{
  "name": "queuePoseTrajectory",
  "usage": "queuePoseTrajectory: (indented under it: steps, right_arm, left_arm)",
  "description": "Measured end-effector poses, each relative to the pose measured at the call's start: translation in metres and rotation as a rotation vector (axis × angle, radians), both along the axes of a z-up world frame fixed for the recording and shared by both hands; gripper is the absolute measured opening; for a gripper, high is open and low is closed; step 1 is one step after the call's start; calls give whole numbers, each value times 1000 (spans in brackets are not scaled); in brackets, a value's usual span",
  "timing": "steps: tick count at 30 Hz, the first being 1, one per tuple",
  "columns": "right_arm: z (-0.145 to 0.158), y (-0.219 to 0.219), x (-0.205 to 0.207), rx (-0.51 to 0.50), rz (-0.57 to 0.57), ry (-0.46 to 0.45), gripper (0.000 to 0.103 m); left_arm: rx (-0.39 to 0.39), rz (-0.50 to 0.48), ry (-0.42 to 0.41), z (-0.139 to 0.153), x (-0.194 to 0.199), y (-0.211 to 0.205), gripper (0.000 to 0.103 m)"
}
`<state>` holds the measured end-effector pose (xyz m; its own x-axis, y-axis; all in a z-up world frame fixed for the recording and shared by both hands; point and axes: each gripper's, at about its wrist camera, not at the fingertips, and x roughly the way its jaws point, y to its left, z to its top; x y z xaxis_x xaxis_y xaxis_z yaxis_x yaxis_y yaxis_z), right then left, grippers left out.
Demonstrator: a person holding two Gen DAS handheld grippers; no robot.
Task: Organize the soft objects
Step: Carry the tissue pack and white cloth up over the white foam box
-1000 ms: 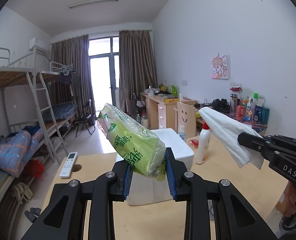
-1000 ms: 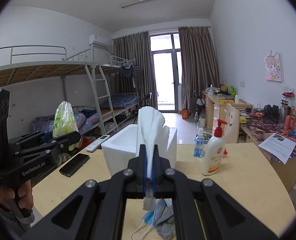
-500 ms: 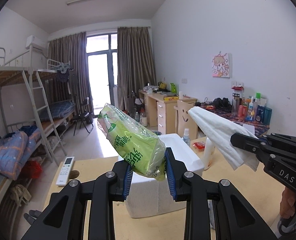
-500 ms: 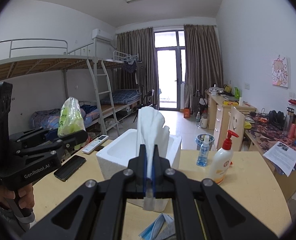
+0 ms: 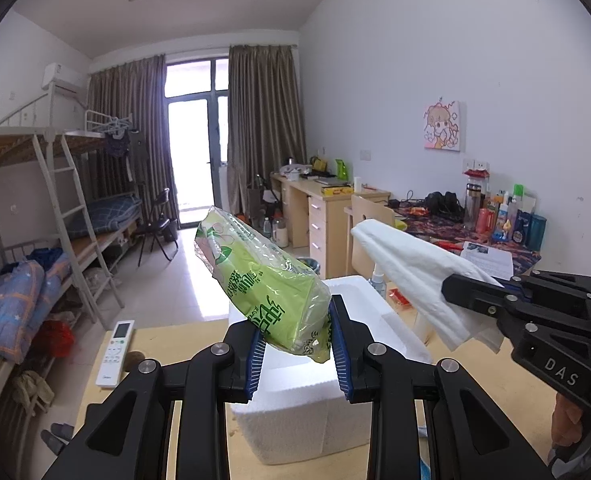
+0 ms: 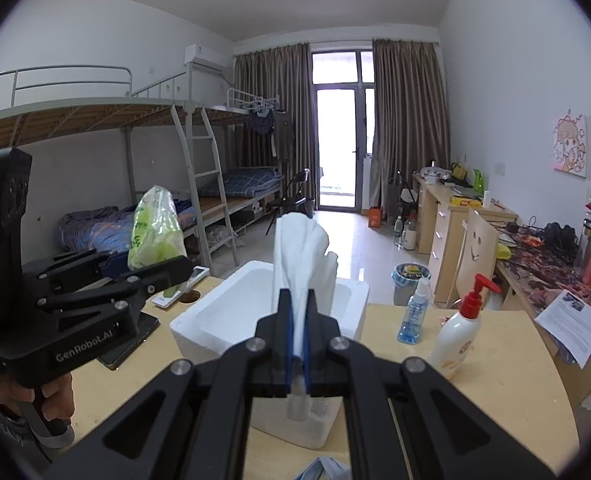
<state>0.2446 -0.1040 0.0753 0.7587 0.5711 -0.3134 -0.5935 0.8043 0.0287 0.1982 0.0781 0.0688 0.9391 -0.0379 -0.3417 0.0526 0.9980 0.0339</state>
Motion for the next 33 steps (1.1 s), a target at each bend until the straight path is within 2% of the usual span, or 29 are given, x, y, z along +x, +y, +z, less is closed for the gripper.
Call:
queuePoseTrajectory:
  steps: [11,23,33]
  right_arm:
    - [-3,28,26,-45,10,47,6]
    - [-11,61,50,-80,52,93,6]
    - [-25,67,73,-86,58,170,7]
  left_arm:
    - [-1,16,29,-6,26,15,32]
    - [0,85,58,-9,39,35,32]
    - [1,92,72,-11,46,41,32]
